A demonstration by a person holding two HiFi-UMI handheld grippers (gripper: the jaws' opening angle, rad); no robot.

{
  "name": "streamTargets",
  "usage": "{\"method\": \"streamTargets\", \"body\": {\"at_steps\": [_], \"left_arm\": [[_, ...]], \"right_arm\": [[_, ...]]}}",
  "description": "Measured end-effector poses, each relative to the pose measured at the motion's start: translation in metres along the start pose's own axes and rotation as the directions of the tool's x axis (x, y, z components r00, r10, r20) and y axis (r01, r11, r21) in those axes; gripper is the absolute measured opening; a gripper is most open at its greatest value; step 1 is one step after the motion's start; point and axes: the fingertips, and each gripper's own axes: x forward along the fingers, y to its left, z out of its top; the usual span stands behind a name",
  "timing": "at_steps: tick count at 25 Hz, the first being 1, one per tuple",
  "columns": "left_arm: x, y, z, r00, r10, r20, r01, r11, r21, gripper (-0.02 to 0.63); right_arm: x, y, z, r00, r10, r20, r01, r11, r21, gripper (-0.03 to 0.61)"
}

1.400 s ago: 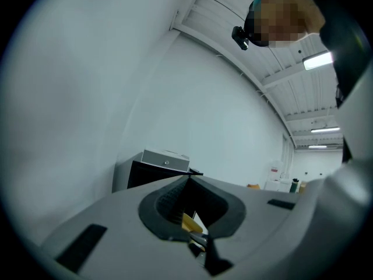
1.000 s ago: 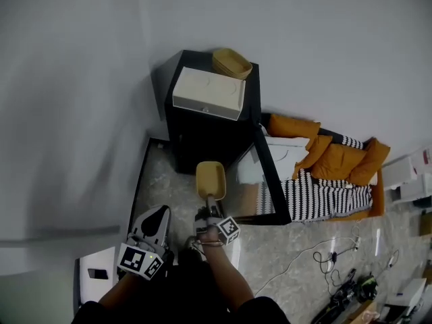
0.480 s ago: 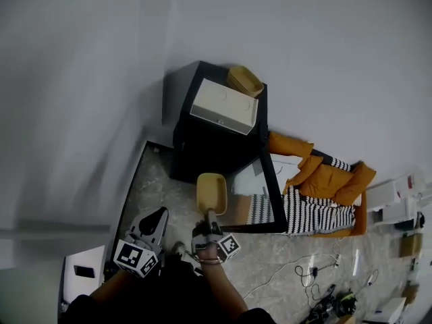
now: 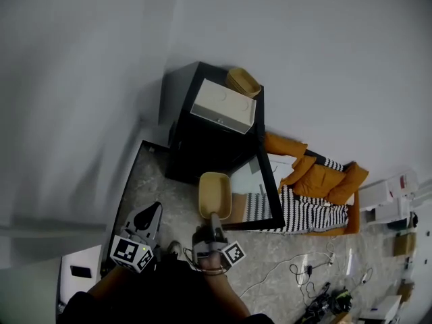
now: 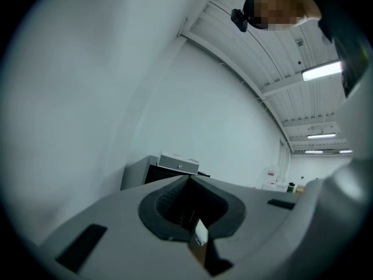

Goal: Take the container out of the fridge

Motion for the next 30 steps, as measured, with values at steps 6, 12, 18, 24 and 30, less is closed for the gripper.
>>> {"method": "streamTargets", "body": {"at_steps": [6, 12, 18, 24, 30], "left_arm": [[-0.008, 0.008, -0.009, 1.0, 0.017, -0.016, -0.018, 1.0, -0.017, 0.005], [-0.006, 0.003, -0.009, 1.0, 0.011, -0.021, -0.012, 1.0, -0.021, 0.005], [-0.002, 0.001, -0.008, 1.0, 0.005, -0.018, -0.005, 1.0, -0.018, 0.005], [0.002, 0.003, -0.006, 1.0, 0.008, -0.012, -0.009, 1.0, -0.015, 0.005], [0.003, 0.002, -0.002, 1.0, 0.009, -0.006, -0.009, 1.0, -0.014, 0.005]], "right_arm": [[-0.025, 0.021, -0.005, 1.0, 0.018, 0.016, -0.018, 1.0, 0.021, 0.196], [-0.037, 0.021, -0.013, 1.0, 0.025, 0.019, -0.025, 0.999, 0.03, 0.196], [-0.033, 0.023, -0.017, 0.999, 0.053, 0.003, -0.053, 0.998, 0.036, 0.195], [-0.028, 0.032, -0.015, 0.997, 0.071, -0.003, -0.071, 0.997, 0.009, 0.195], [-0.029, 0.031, -0.014, 0.998, 0.068, 0.003, -0.068, 0.998, 0.012, 0.195]]}}
